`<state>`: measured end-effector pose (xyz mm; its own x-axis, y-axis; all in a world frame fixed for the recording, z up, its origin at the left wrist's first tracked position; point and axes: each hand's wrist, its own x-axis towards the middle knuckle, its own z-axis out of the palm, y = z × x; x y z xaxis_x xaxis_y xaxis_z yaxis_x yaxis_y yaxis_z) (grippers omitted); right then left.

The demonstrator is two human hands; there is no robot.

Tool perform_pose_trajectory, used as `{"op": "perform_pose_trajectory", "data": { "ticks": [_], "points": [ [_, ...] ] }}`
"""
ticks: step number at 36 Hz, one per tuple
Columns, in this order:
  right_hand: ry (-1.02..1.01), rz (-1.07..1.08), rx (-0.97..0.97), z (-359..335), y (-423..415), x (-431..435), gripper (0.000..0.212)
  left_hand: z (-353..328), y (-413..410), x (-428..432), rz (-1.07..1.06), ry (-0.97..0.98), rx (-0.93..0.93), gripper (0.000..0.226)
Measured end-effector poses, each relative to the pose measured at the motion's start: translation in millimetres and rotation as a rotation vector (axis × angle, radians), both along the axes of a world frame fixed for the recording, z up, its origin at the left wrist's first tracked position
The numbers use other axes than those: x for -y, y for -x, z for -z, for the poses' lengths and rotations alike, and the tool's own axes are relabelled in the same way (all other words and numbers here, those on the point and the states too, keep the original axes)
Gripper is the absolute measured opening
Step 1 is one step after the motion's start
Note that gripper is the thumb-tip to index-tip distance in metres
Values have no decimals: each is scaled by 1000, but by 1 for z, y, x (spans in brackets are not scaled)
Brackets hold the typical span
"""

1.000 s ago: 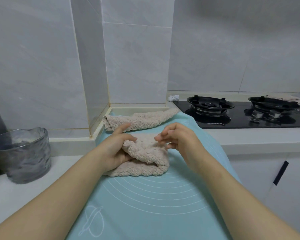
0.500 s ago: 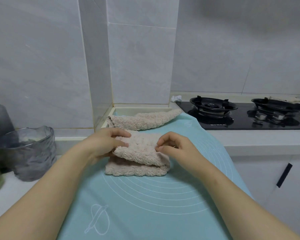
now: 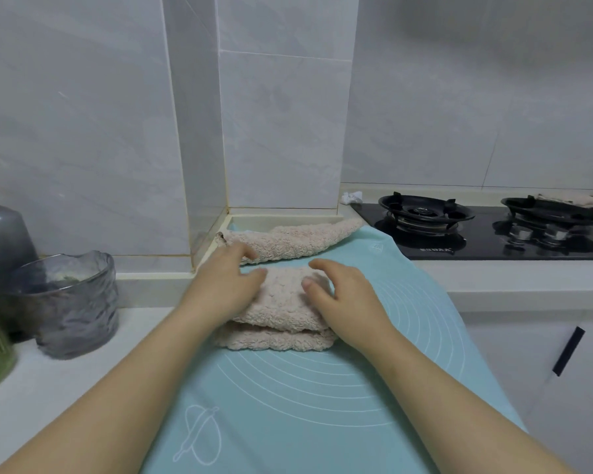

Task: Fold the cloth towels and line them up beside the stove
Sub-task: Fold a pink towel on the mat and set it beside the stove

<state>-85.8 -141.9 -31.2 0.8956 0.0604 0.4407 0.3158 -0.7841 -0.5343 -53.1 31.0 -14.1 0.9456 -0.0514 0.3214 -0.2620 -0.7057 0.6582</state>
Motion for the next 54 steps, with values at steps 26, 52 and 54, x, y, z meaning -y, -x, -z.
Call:
{"op": "perform_pose_trajectory", "data": {
  "ticks": [26,52,54],
  "points": [
    [-47,-45,-64,-1,3,-3,32,-5,5,-3,-71,-247,220,17],
    [110,-96,-439,4,3,-5,43,14,-6,-8,144,-660,-274,46],
    [-130,-85,-475,6,-2,-2,27,15,-10,-11,148,-644,-268,45]
  ]
}}
